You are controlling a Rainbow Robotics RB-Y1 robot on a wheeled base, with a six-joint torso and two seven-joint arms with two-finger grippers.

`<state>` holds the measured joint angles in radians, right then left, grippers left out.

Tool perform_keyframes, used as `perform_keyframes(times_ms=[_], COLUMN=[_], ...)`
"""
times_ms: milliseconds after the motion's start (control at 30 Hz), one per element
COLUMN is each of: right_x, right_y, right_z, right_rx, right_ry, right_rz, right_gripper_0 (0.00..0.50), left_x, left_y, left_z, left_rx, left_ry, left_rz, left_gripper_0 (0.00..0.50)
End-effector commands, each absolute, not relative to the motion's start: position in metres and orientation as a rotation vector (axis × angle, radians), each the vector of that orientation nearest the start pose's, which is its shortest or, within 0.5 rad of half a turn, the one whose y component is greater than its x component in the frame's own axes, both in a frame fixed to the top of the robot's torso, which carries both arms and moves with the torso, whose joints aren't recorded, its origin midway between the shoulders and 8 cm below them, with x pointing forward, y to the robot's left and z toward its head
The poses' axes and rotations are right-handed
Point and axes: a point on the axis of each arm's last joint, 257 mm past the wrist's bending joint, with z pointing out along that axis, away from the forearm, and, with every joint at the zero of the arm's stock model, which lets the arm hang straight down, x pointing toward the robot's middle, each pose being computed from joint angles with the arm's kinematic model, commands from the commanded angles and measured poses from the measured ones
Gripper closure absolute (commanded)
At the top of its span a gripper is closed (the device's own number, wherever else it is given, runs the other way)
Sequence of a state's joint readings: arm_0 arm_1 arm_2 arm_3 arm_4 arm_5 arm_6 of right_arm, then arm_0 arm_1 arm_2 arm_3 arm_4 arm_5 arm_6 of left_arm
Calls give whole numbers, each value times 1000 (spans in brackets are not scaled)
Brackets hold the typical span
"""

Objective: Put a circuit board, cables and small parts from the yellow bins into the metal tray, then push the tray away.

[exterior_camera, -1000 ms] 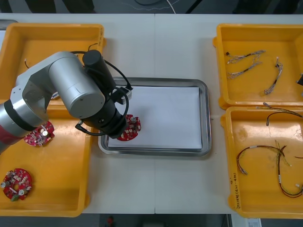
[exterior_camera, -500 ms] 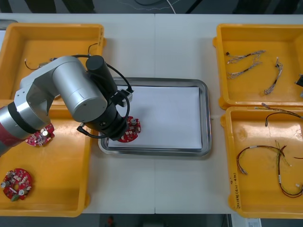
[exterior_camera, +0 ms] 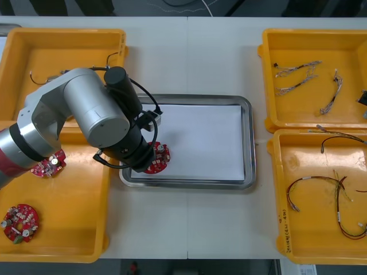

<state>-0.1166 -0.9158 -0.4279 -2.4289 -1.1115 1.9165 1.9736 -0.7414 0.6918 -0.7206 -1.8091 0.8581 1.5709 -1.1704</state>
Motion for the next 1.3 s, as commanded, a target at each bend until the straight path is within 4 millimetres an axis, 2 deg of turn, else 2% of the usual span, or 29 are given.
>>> perform_keyframes(times_ms=[33,167,300,500,767,800,1100,1300], right_x=[342,345,348,351,358,358,366,376], right_y=[-322,-316,-304,-275,-222,-219,-146,-119], right_z=[-99,-98,-96,-92,-90,-90,-102,-118], right_rx=[-1187,-1214,-1262,-1388,-1601,-1616,-1793,-1855], right_ry=[2296,2280,2250,2176,2044,2036,1888,1887], right_rz=[-268,-268,-264,-268,-283,-287,-254,-233], right_gripper_0=[500,500,500,500,500,500,500,500], left_x=[437,438,440,446,460,461,484,501], left_y=[131,136,143,149,165,167,214,242], left_z=[-222,-197,-183,-155,-117,-115,-103,-98], left_rx=[713,693,678,612,473,464,259,128], left_ry=[2713,2704,2709,2706,2677,2675,2690,2688], left_rz=[-23,-13,20,9,-59,-60,-44,-55], left_gripper_0=[0,0,0,0,0,0,0,0])
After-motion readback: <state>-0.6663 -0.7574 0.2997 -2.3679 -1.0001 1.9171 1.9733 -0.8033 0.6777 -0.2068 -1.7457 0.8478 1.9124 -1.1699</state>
